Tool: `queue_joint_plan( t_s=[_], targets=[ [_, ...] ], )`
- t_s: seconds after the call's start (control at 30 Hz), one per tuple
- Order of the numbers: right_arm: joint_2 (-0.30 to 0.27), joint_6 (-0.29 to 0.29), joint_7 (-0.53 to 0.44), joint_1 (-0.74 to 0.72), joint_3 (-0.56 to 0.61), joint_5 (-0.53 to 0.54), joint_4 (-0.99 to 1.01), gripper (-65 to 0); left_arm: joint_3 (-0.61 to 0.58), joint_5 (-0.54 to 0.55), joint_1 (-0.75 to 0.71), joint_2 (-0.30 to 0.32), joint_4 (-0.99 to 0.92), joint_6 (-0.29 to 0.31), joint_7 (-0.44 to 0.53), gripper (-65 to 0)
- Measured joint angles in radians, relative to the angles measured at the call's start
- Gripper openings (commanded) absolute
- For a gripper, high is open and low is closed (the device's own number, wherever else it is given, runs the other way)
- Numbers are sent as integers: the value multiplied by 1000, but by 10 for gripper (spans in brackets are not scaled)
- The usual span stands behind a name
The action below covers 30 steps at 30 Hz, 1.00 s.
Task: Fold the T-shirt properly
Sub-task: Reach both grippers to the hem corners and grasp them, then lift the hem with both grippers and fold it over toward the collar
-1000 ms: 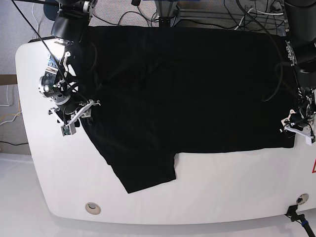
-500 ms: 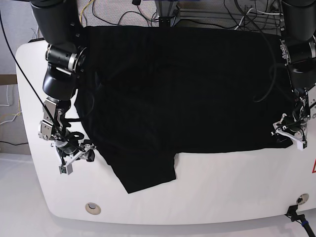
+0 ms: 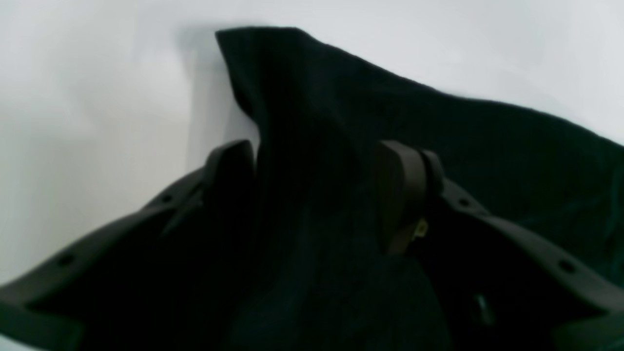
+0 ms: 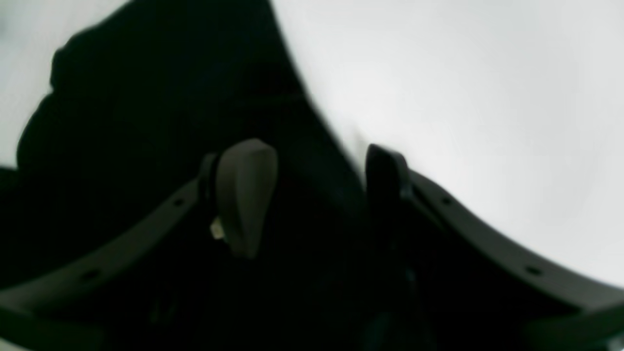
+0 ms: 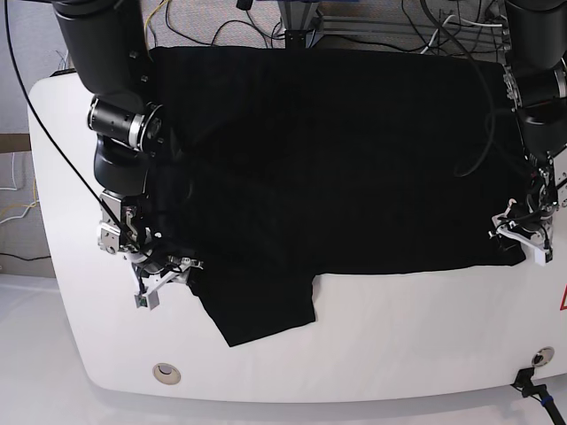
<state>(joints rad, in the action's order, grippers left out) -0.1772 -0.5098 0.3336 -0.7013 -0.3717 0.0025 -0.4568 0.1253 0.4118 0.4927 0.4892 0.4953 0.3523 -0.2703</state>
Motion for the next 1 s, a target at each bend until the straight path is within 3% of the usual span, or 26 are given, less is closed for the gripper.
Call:
queue_joint_plan(
  t_s=[0.4,0.47,0.6,1.0],
  targets=[
    [61,0,-53,19,0,-2,-2,-333,1,4,-26,2,37,-3,-3,-310],
    [60,1,-53,19,0,-3,-2,-392,1,0,-24,2,63,0,-2,-393],
    [68,4,-49,23,0,-6,-2,-631,1,2,-22,6,65,1,-2,-650],
    [68,4,-87,35,0,-7,-2,-650,2,0,-31,19,109,-1,-4,-650]
  ],
)
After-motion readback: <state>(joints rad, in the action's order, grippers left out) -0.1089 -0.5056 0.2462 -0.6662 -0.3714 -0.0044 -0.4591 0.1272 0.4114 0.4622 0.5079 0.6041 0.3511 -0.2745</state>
